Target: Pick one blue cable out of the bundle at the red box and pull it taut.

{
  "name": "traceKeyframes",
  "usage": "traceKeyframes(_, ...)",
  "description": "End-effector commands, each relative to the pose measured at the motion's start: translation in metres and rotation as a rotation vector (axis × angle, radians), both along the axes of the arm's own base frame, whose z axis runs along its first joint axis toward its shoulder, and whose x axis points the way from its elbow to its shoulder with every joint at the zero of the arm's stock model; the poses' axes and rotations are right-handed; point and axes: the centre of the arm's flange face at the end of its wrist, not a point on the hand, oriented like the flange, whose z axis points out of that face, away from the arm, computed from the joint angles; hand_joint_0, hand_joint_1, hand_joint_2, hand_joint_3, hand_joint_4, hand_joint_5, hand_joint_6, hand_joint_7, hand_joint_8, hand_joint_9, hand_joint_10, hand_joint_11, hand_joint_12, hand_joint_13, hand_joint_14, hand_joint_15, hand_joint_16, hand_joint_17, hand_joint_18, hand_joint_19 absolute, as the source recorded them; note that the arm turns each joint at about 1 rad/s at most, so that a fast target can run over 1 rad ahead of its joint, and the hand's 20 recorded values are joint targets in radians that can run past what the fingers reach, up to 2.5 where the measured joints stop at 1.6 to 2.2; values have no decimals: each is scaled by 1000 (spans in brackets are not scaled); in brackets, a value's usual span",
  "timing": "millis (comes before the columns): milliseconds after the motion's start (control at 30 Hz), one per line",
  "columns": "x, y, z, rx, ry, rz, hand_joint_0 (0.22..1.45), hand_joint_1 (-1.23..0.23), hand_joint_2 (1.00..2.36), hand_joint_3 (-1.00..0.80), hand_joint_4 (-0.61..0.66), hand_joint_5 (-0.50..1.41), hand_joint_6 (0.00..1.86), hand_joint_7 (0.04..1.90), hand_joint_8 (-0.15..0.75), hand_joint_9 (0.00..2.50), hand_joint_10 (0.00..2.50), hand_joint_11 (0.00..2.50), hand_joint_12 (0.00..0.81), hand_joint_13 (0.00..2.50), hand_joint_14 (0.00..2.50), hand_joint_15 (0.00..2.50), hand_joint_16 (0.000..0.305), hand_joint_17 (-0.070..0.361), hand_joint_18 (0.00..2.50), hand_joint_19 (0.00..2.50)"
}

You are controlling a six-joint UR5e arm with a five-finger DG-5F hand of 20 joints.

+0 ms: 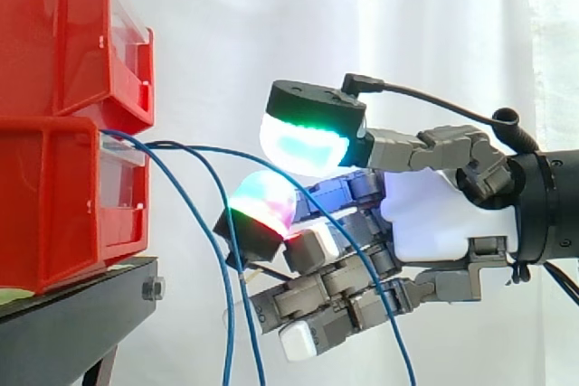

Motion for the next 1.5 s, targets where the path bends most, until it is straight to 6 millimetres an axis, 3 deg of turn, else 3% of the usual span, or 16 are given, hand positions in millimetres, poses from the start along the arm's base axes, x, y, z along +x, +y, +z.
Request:
traceKeyframes(0, 0, 0, -1, 0, 1, 0, 581, -673, 1011, -311, 175, -140, 857, 1117, 349, 1097, 18, 1037, 372, 603, 13, 351, 53, 118, 582, 468)
traceKeyframes(200, 0, 0, 1, 0, -2, 2, 595, -725, 1013, -236, 204, -143, 889, 1142, 376, 1097, 16, 1082, 390, 613, 12, 346, 55, 125, 621, 446)
traceKeyframes(367, 0, -1, -1, -2, 2, 0, 608, -775, 1012, -287, 205, -155, 906, 1074, 359, 1057, 16, 1108, 378, 604, 13, 350, 53, 119, 606, 455)
traceKeyframes(433, 0, 0, -1, -2, 2, 2, 549, -715, 1004, -418, 199, -154, 895, 1034, 362, 1075, 14, 1106, 381, 606, 13, 355, 55, 123, 613, 458)
traceKeyframes(600, 0, 0, -1, -2, 2, 2, 519, -566, 1001, -476, 175, -144, 874, 1036, 370, 1106, 15, 1096, 387, 611, 14, 362, 56, 127, 610, 471)
traceKeyframes(767, 0, 0, 1, -1, -1, 2, 576, -530, 1008, -374, 168, -141, 864, 1092, 357, 1111, 17, 1097, 374, 598, 13, 362, 54, 121, 577, 487)
traceKeyframes(1033, 0, 0, -1, -2, 2, 3, 585, -695, 1011, -140, 202, -139, 889, 1113, 407, 1119, 11, 1091, 420, 642, 11, 339, 62, 140, 666, 435)
traceKeyframes(1467, 0, 0, -1, -2, 2, 2, 614, -778, 1014, -52, 144, -137, 910, 1103, 396, 1110, 13, 1096, 408, 639, 11, 338, 60, 134, 670, 413)
